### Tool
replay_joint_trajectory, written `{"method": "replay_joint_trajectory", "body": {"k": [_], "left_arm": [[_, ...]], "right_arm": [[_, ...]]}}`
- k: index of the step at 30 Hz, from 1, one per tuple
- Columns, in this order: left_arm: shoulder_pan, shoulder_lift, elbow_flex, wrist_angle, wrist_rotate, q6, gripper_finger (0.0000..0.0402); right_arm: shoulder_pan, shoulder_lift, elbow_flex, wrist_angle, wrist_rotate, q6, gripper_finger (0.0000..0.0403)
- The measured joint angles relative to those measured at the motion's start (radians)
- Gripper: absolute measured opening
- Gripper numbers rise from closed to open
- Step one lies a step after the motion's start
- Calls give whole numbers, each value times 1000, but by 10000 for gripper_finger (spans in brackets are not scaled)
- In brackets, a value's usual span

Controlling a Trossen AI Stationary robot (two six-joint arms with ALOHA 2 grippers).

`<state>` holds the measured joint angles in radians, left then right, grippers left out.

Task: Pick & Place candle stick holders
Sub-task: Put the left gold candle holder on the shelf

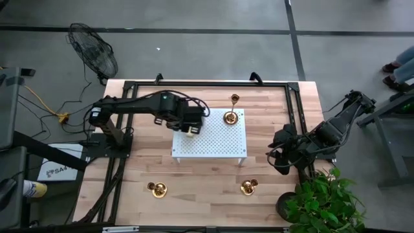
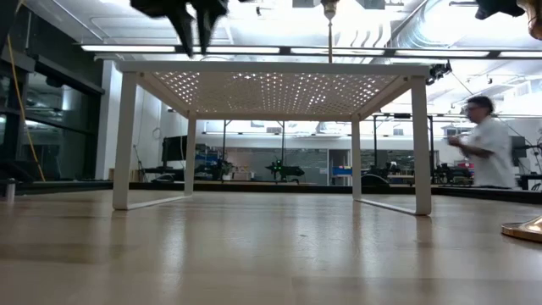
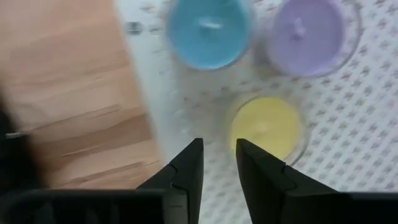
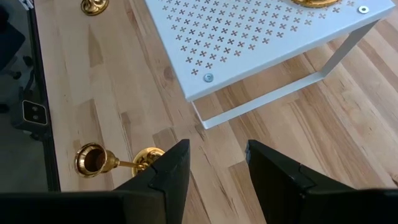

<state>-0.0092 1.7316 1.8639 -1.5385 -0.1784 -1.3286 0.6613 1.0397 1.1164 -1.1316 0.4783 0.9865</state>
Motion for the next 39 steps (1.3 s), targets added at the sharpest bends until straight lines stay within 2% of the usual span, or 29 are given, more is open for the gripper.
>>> {"method": "replay_joint_trajectory", "body": {"k": [3,10,15,22,28,33,36,39], "left_arm": [[-36,-13,45,-33,-15,8,92],[-204,-90,34,-37,-70,-40,92],[-389,-113,33,-33,-157,-72,92],[-691,-114,27,-30,-298,-214,92],[-917,-113,-76,-32,-455,-435,93],[-1057,-113,-206,30,-460,-535,99],[-1118,-112,-278,102,-463,-551,128],[-1162,-113,-343,158,-464,-589,178]], "right_arm": [[0,0,0,0,-13,2,153],[0,0,0,0,-22,10,153],[0,0,0,0,-22,9,153],[0,0,0,0,-20,8,154],[0,0,0,0,-18,3,154],[0,0,0,0,-34,3,154],[0,0,0,0,-47,3,154],[0,0,0,0,-56,3,154]]}}
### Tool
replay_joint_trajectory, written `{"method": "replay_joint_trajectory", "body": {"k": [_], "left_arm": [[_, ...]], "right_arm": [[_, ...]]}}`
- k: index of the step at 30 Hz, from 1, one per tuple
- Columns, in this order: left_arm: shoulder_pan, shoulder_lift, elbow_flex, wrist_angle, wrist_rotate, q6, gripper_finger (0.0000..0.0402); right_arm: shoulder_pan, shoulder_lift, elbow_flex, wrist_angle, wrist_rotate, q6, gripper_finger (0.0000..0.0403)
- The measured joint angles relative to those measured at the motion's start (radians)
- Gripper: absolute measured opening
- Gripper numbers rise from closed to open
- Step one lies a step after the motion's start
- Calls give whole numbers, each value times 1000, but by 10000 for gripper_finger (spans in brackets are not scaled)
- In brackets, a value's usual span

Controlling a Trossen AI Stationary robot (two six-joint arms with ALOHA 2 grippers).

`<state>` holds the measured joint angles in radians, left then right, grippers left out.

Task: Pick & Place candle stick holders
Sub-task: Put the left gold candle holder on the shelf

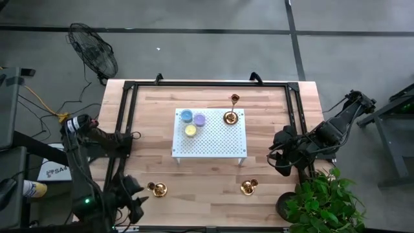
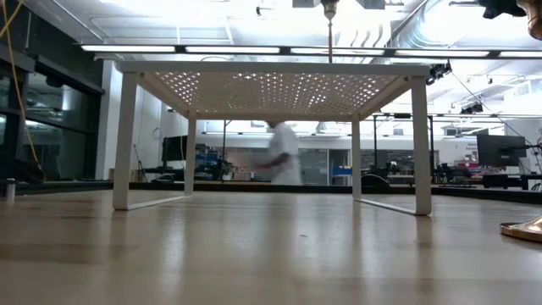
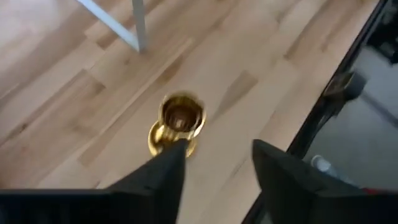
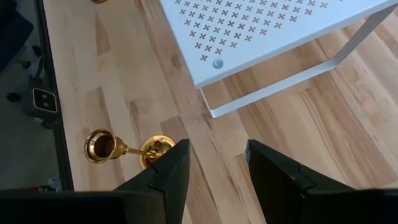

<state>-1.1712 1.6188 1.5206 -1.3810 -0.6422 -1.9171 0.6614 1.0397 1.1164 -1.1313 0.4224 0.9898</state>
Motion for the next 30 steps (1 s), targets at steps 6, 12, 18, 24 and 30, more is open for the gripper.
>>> {"method": "replay_joint_trajectory", "body": {"k": [6,12,18,24,30], "left_arm": [[-28,0,-124,96,96,-2,276],[-27,0,-270,194,126,-10,293],[-27,0,-393,310,2,-26,275],[-27,0,-431,326,-135,-26,258],[-27,0,-439,330,-235,-25,254]], "right_arm": [[0,0,0,0,0,4,154],[0,0,0,0,1,22,154],[0,0,0,0,-3,39,153],[0,0,0,0,-3,49,153],[0,0,0,0,-2,50,153]]}}
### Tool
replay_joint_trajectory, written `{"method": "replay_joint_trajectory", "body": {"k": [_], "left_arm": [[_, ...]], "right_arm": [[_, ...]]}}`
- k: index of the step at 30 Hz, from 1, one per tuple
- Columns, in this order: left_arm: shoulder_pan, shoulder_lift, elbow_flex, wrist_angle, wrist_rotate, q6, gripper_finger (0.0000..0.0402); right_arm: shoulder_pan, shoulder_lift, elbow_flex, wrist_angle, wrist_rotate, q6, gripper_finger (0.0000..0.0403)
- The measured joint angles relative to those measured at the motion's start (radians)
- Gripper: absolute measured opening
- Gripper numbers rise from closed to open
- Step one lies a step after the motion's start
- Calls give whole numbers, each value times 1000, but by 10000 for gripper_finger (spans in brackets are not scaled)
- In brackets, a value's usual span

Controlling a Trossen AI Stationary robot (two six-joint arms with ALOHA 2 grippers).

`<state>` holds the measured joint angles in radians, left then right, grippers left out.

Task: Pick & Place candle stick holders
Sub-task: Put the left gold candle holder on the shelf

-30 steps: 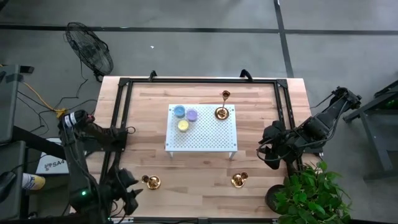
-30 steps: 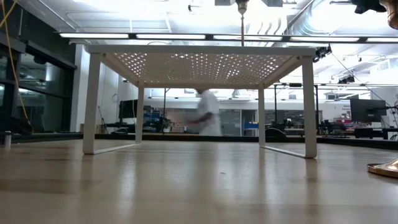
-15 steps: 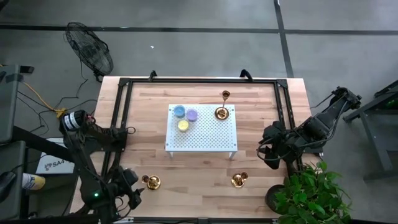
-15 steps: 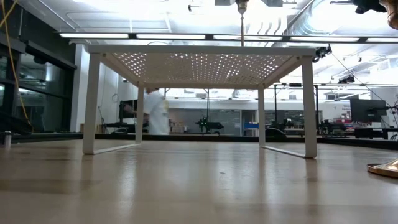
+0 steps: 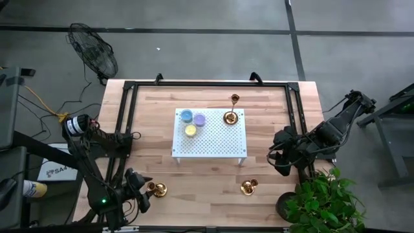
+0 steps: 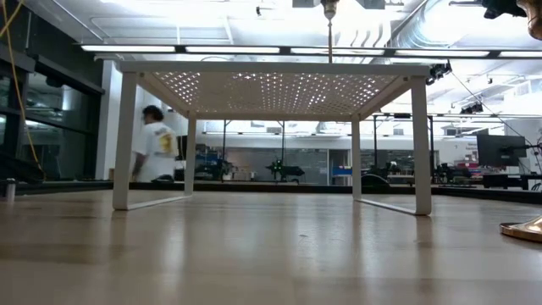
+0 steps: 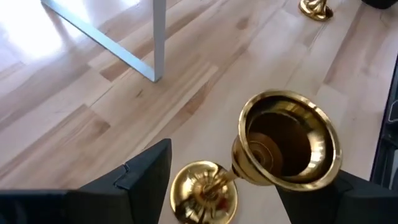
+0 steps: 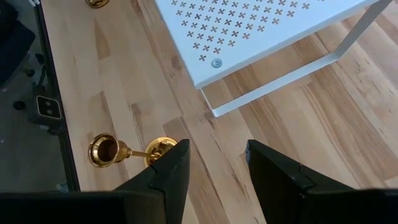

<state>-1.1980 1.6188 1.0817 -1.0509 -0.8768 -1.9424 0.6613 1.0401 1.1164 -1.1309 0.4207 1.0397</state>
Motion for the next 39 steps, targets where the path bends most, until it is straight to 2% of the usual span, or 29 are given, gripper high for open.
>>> {"method": "replay_joint_trajectory", "body": {"k": [8,15,20,31,36,39], "left_arm": [[0,0,0,4,-67,0,254],[0,0,0,6,-72,0,249],[0,0,1,11,-74,0,215],[0,0,1,21,-87,9,103],[0,0,1,56,-88,52,95],[0,0,1,66,-90,53,107]], "right_arm": [[0,0,0,0,23,10,153],[0,0,0,0,41,10,153],[0,0,0,0,46,11,153],[0,0,0,0,48,7,153],[0,0,0,0,48,7,153],[0,0,0,0,48,7,153]]}}
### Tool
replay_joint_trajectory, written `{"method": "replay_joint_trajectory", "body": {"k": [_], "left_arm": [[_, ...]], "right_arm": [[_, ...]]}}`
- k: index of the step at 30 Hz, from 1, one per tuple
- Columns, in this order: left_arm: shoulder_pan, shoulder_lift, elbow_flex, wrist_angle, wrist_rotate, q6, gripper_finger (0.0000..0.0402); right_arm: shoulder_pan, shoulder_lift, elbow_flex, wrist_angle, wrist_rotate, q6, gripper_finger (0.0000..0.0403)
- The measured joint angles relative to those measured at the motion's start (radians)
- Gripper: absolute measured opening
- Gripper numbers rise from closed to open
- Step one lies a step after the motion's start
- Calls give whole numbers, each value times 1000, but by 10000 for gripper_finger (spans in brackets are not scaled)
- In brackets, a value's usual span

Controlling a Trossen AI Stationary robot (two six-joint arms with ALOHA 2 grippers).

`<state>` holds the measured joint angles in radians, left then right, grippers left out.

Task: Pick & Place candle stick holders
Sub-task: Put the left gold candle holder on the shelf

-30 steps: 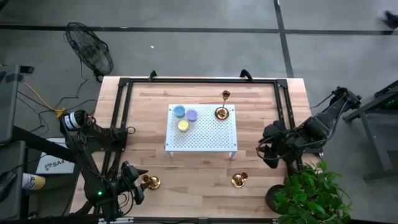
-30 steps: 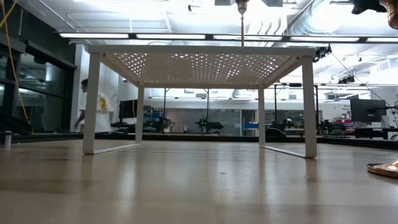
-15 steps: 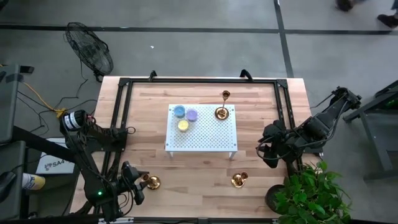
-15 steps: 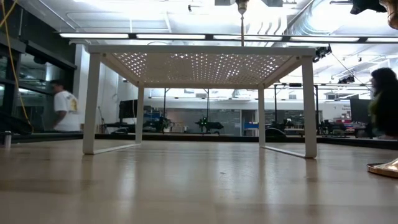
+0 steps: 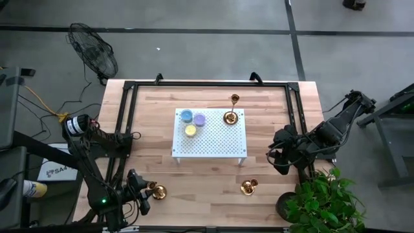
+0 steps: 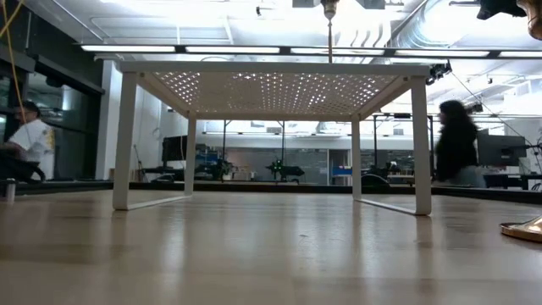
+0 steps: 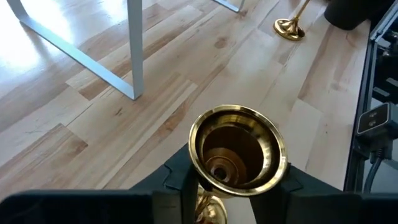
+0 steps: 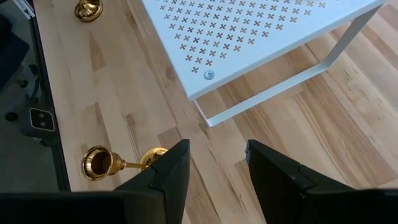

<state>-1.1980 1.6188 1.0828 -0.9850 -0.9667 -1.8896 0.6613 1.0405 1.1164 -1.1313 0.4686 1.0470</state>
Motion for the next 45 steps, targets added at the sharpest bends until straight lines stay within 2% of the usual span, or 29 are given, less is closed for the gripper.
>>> {"method": "replay_joint_trajectory", "body": {"k": [4,11,17,23,33,39,45], "left_arm": [[0,0,1,22,-45,-1,115],[1,0,61,14,-89,9,96],[22,0,155,16,-114,112,116],[117,0,290,16,-107,362,103],[339,0,516,50,20,780,112],[434,0,576,188,59,1027,101],[507,0,576,318,107,1189,108]], "right_arm": [[0,0,0,0,0,0,153],[0,0,0,0,0,0,153],[0,0,0,3,0,-1,154],[0,0,0,123,-5,-102,154],[0,72,0,616,-7,-510,154],[-7,175,0,784,-6,-650,154],[-39,283,0,931,-7,-716,154]]}}
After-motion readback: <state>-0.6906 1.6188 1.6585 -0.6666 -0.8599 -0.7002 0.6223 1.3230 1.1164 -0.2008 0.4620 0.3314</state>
